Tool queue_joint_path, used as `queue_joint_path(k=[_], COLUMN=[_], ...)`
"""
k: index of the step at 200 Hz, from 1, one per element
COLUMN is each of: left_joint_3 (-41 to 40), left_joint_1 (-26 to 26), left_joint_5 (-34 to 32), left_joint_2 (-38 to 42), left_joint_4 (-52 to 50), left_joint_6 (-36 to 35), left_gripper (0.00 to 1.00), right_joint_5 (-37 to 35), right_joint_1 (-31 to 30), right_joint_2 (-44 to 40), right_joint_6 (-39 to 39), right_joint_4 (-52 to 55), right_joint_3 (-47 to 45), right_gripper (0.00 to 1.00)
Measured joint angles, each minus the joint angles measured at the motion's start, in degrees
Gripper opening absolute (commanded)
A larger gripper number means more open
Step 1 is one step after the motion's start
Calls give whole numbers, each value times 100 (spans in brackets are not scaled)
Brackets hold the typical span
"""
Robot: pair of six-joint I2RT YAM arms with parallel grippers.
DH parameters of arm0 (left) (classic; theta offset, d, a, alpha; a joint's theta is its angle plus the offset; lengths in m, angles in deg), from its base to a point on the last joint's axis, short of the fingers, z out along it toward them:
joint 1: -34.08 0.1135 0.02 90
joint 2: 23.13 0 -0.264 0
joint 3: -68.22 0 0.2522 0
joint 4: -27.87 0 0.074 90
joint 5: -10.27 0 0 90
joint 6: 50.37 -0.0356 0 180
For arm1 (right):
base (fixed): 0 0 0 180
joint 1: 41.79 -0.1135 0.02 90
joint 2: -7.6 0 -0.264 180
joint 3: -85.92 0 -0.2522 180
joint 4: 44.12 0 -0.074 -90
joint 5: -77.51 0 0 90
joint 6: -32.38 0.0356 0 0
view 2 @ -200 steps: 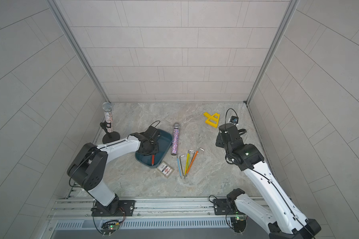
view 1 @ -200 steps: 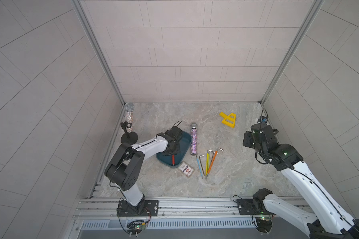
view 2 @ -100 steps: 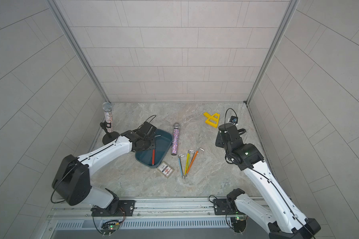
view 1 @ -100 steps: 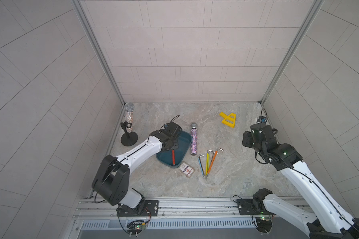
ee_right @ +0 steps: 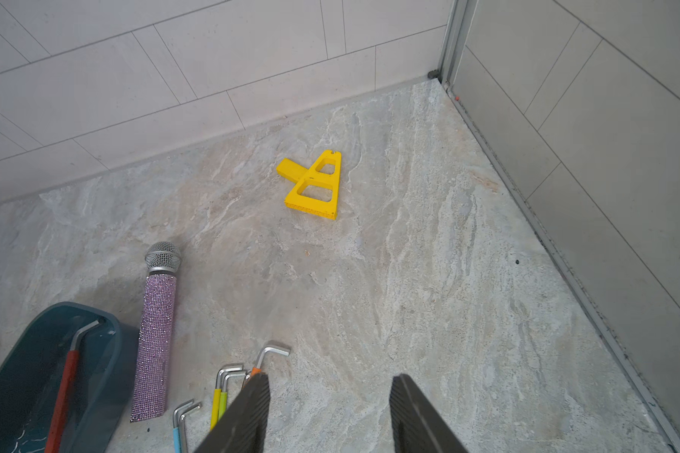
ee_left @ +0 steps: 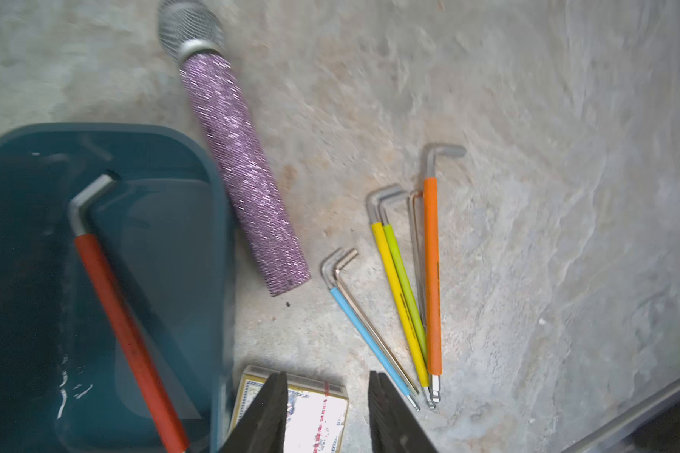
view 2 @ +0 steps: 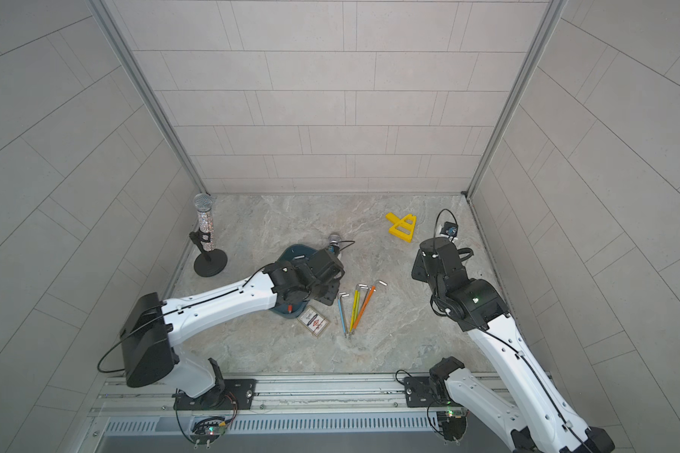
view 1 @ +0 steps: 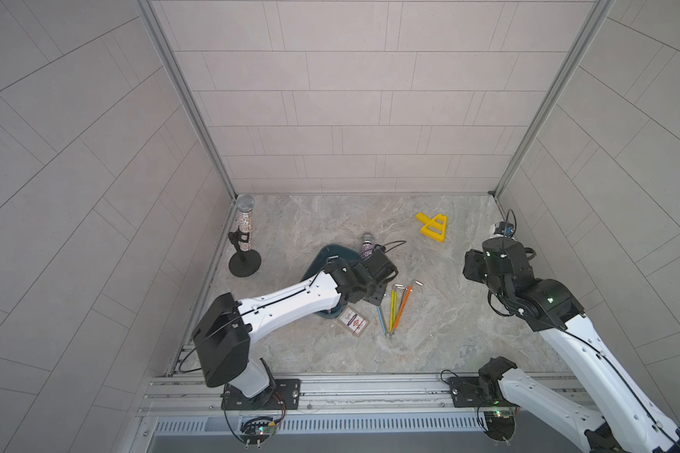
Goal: Put the hex key on the desktop into the storage box
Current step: Pick up the Allen key from the center of the board.
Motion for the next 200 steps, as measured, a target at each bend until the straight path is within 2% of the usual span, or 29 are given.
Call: queue_joint_path(k=[57, 97, 138, 200], left_joint_3=[1209, 2251, 2400, 2479], left_joint_1=[-778, -876, -872, -863], left_joint_5=[-7, -168, -476, -433], left_joint_2=[-1600, -2603, -2968, -3241], left_joint_4=[-66, -466, -743, -778], left_joint_6=[-155, -271, -304, -282], left_gripper=[43, 50, 52, 44], right_joint_5=[-227, -299, -295, -293], right_joint_1=[0, 0, 0, 0], right_joint_2=[-691, -767, -688, -660], right_joint_6=[42, 42, 39, 39], right_joint_4=[144, 245, 315, 319], right_joint_3=[352, 634, 636, 636], right_gripper=[55, 55, 55, 55])
